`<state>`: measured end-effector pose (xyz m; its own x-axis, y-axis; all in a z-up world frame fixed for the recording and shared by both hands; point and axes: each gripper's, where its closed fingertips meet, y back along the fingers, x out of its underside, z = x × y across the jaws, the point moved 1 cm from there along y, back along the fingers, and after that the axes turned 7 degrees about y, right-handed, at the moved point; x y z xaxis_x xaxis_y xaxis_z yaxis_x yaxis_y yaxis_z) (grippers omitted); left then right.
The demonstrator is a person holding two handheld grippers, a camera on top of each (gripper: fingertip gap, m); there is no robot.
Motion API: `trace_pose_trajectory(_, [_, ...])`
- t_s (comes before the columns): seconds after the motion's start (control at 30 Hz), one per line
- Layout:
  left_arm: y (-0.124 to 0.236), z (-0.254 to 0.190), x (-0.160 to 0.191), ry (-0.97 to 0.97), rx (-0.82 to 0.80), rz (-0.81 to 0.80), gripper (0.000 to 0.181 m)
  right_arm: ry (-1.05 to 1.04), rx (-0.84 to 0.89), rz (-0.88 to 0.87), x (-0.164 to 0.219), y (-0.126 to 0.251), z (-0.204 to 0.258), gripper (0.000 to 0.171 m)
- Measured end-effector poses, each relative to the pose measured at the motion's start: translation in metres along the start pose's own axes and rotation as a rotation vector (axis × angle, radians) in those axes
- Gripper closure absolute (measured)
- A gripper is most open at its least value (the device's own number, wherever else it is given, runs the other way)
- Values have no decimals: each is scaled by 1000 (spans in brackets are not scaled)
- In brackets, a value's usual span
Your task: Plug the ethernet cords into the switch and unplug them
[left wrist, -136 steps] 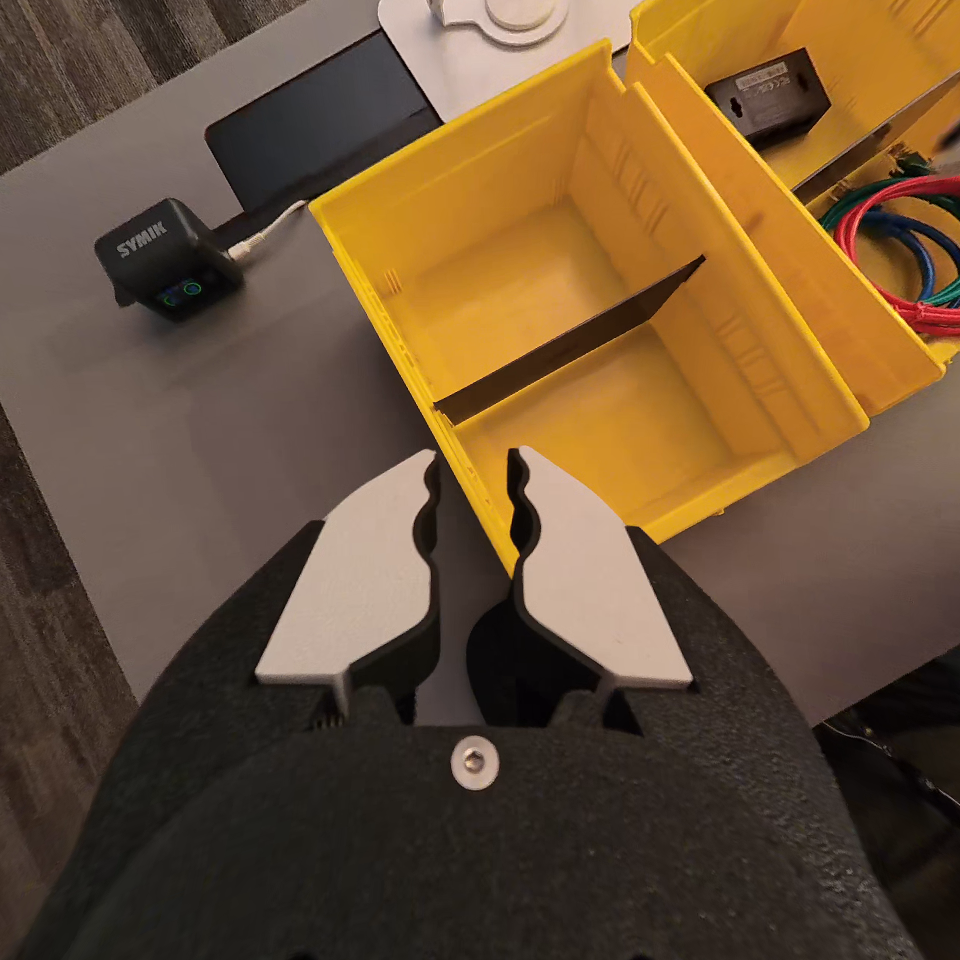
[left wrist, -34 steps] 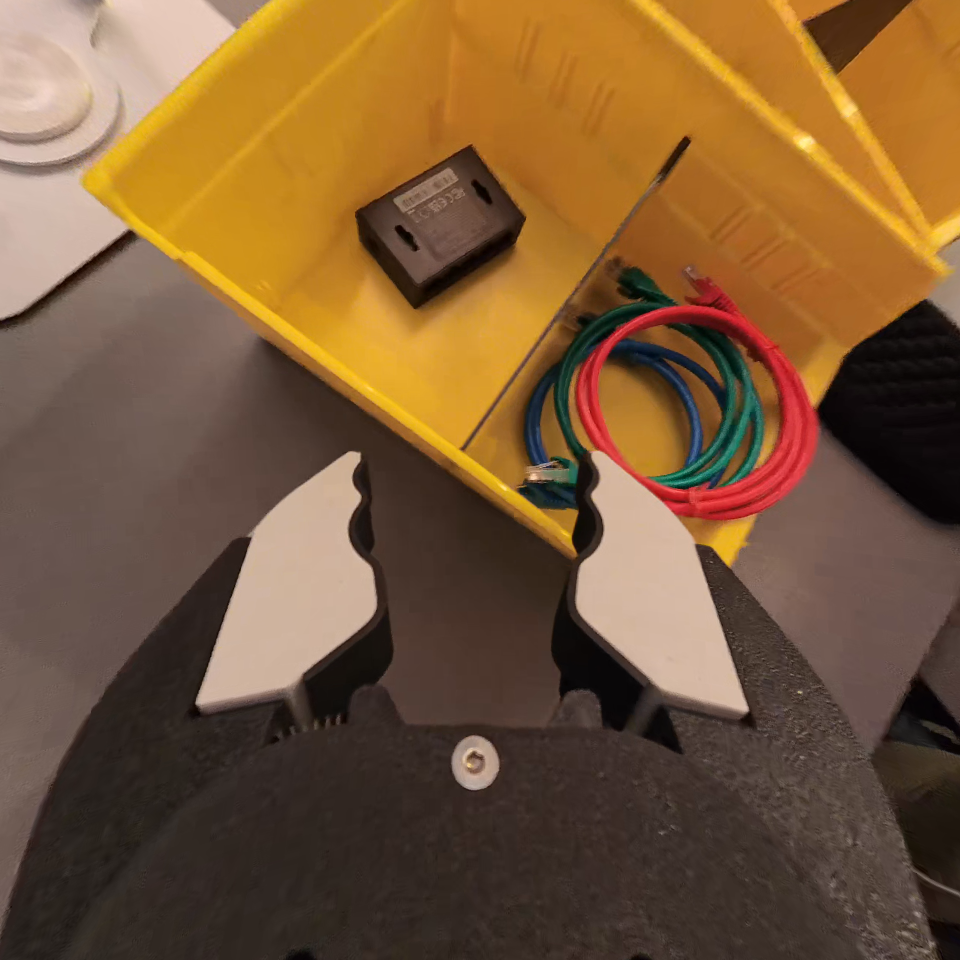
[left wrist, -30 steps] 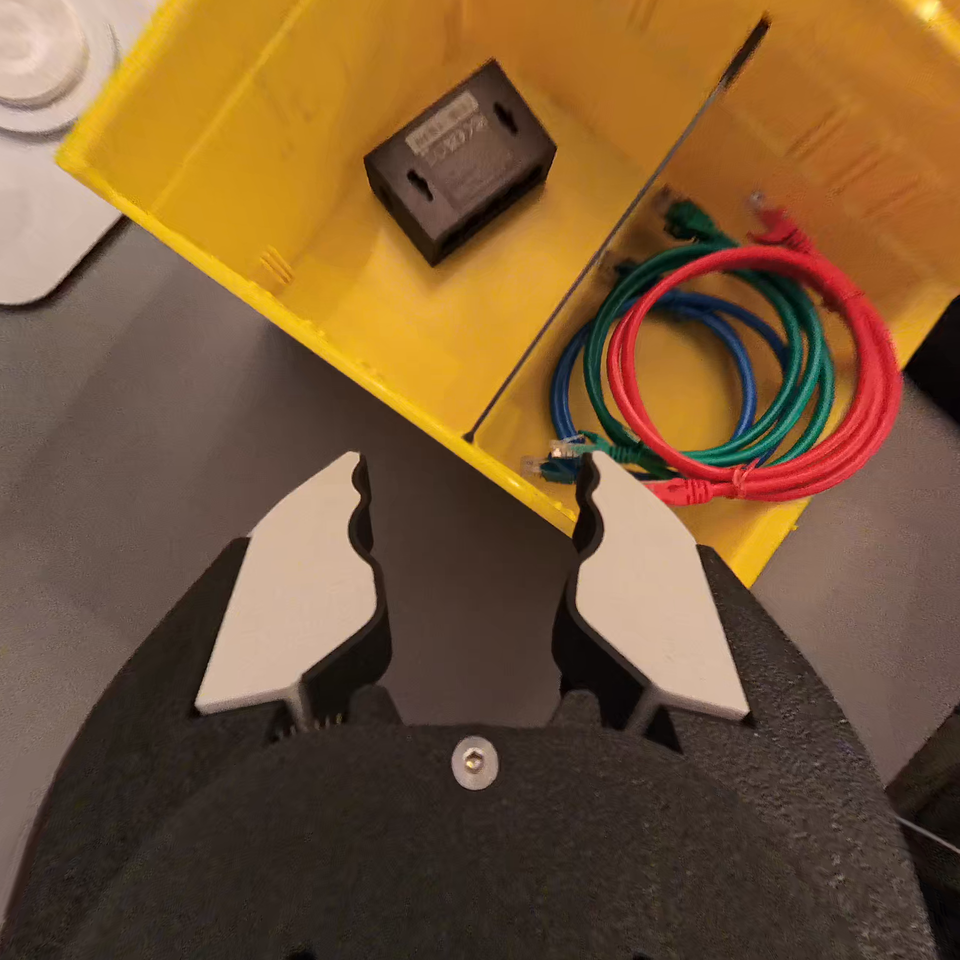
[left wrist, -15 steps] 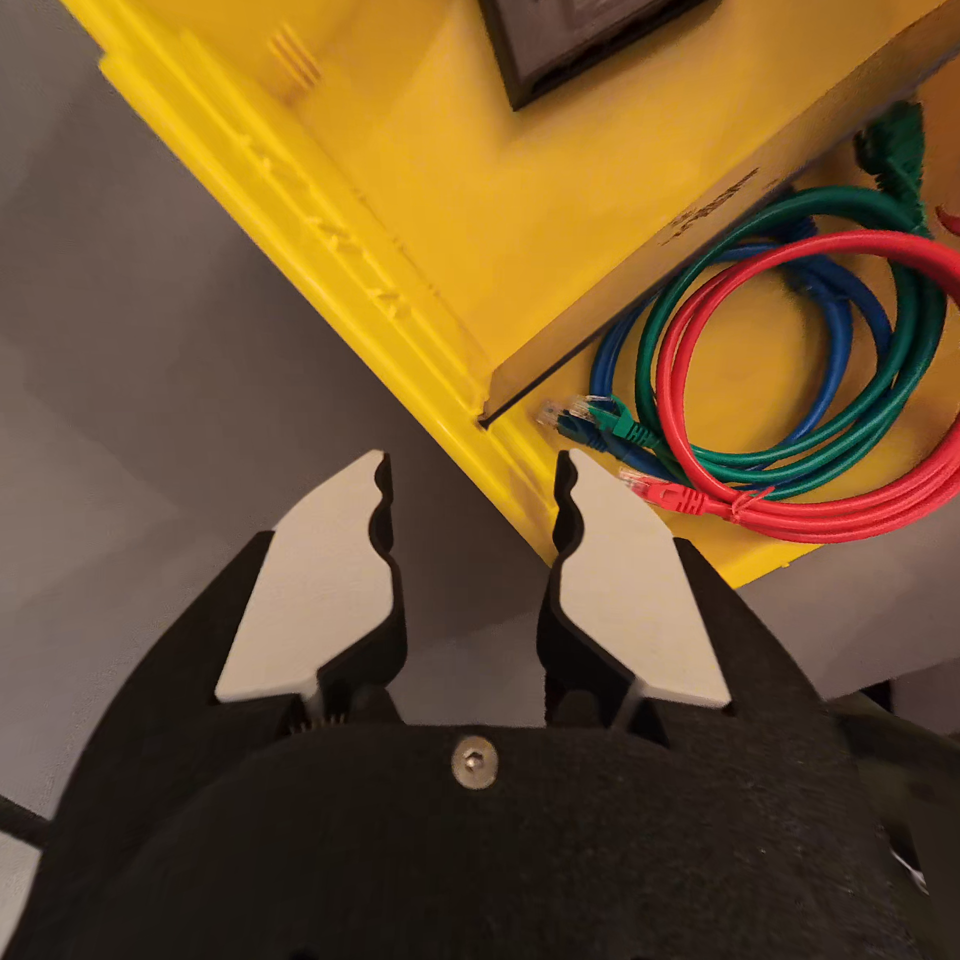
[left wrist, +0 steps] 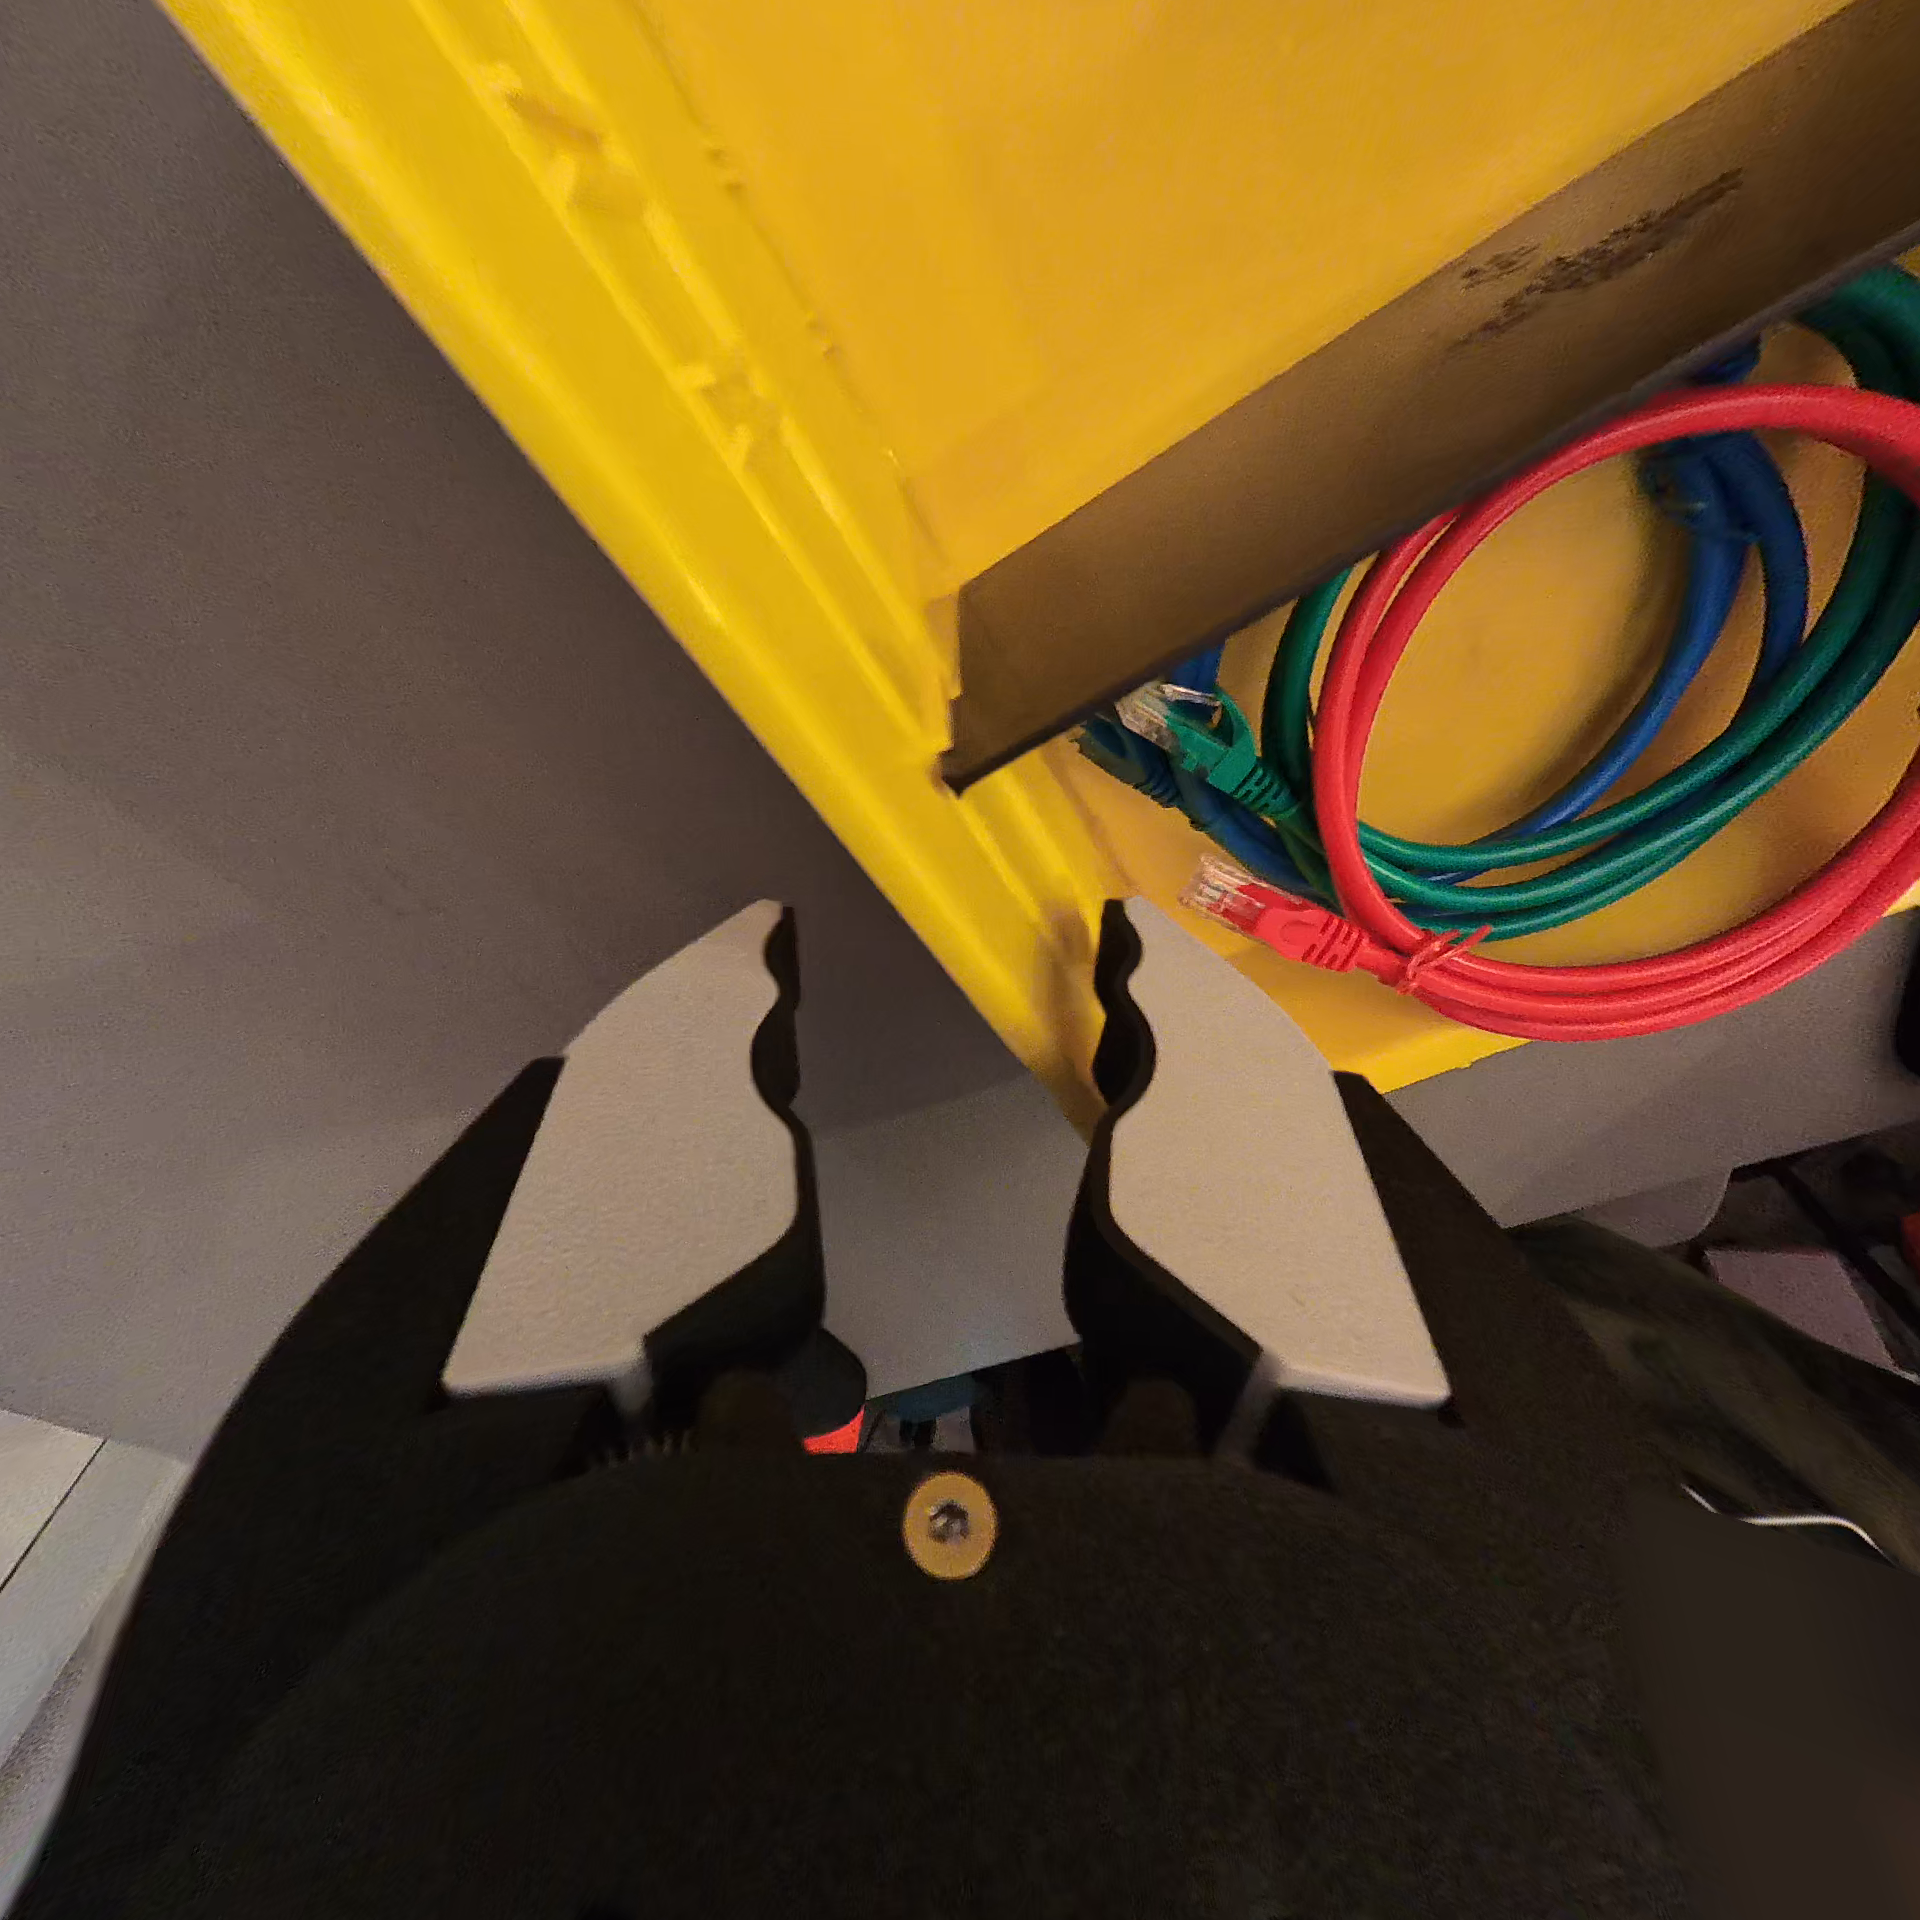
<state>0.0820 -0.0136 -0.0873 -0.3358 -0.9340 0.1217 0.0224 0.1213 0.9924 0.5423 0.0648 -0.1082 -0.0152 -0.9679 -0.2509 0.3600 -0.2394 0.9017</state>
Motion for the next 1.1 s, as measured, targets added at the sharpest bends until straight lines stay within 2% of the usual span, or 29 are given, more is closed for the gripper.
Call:
trace_pose_trajectory(0.13, [0,-11,-7,51,87,-40,164,4,-3,-2,-1,0,1,156])
trace_pose_trajectory(0.23, [2,-6,-11,80,136,-38,173,1,-6,-5,-1,0,1,156])
trace_pose_trajectory(0.4, [4,18,-15,56,119,-6,177,-8,-9,1,0,-1,2,155])
trace_pose_trajectory(0.63, [5,67,-17,107,150,-62,177,-4,-32,33,-5,-9,21,155])
trace_pose_trajectory(0.9, [4,145,10,212,193,-132,177,-4,-27,65,-18,-26,56,155])
trace_pose_trajectory(1.1, [6,197,36,215,143,-132,177,-42,-15,62,-21,-30,64,155])
